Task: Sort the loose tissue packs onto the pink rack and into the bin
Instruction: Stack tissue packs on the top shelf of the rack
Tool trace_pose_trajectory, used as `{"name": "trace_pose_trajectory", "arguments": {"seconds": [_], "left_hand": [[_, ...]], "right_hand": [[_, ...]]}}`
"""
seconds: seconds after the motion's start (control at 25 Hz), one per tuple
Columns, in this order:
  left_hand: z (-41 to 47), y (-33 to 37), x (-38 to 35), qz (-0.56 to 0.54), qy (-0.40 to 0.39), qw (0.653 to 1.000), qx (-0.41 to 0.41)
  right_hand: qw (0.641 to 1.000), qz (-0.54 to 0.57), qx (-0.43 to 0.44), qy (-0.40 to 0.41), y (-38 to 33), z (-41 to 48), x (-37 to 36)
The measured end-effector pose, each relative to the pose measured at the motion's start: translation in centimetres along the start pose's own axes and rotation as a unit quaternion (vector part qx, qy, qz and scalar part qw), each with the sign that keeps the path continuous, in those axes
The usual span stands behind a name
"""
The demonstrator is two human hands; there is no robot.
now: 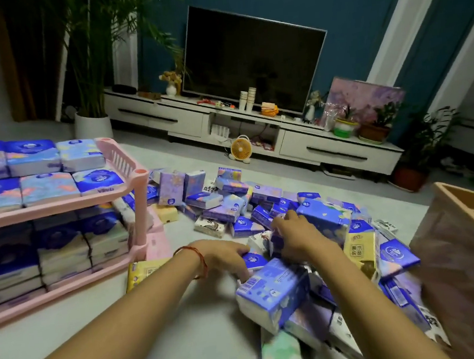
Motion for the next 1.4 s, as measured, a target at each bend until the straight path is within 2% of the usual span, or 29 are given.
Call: {"name": "trace_pose_trajectory", "arguments": {"seconds": [0.08,0.12,0.2,0.28,0.36,0.44,0.56,0.64,0.68,0.76,0.84,0.88,1.0,1.08,1.2,1.28,1.4], "left_hand": [[0.1,-0.4,0.0,0.074,0.035,0.997,-0.017],[0.2,-0.6,0.2,0.112,0.071,0.991,-0.022],[-0.3,-0.1,0.2,0.166,0.089,0.982,-0.021],[-1.8,1.6,1.3,0.244,0.054,0.968,-0.008],[-5.9,4.6,4.7,0.315,0.032,0.948,0.016],[-12.0,6.6,10.6,0.315,0.097,0.944,0.029],[-22.9,5.2,18.4,0.24,0.268,0.932,0.047],[-29.1,1.2,20.5,0.213,0.335,0.912,0.103],[-31.2,-0.4,20.6,0.194,0.346,0.908,0.134],[-33.3,-3.1,20.6,0.179,0.343,0.906,0.173],[-33.7,-4.4,20.2,0.211,0.332,0.898,0.196],[-33.5,-5.1,19.9,0.227,0.324,0.895,0.205],[-33.0,-6.9,19.0,0.238,0.292,0.893,0.247],[-33.0,-7.5,18.8,0.239,0.285,0.888,0.271],[-32.8,-7.8,18.9,0.225,0.291,0.887,0.279],[-32.6,-7.7,18.9,0.226,0.287,0.888,0.28],[-32.7,-7.8,19.2,0.238,0.298,0.873,0.304]], "right_hand": [[0.998,-0.052,0.007,0.027,-0.6,0.2,-0.1],[0.998,-0.035,0.018,0.04,-1.0,0.3,0.3],[0.996,0.06,0.023,0.059,-1.3,-0.3,2.4],[0.982,0.174,0.01,0.076,-1.1,-0.6,5.6],[0.933,0.351,0.017,0.079,-1.8,-1.5,9.3],[0.853,0.51,0.074,0.087,-4.2,-2.2,13.2],[0.79,0.578,0.173,0.113,-11.3,-3.7,18.0],[0.743,0.62,0.233,0.091,-17.7,-4.8,19.8],[0.736,0.628,0.243,0.065,-20.7,-5.4,19.9],[0.745,0.622,0.241,-0.019,-25.7,-5.9,18.5],[0.759,0.603,0.224,-0.102,-29.0,-5.9,16.0],[0.778,0.581,0.215,-0.11,-29.7,-5.7,15.0],[0.878,0.413,0.24,-0.027,-30.7,-5.8,14.6],[0.918,0.289,0.272,0.003,-31.1,-6.8,15.2],[0.931,0.207,0.297,-0.05,-31.0,-8.0,15.4],[0.922,0.21,0.313,-0.086,-30.8,-8.4,15.6],[0.913,0.213,0.334,-0.093,-30.6,-8.1,15.9]]}}
Point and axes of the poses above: each hand's wrist, its own z-axis towards the middle knuckle, its own x-axis out of the back of the hand, y = z × x, the point moved 6 cm from there along z, towards the middle knuckle, and after that the axes turned 6 degrees about -x, right-handed, at the moved point
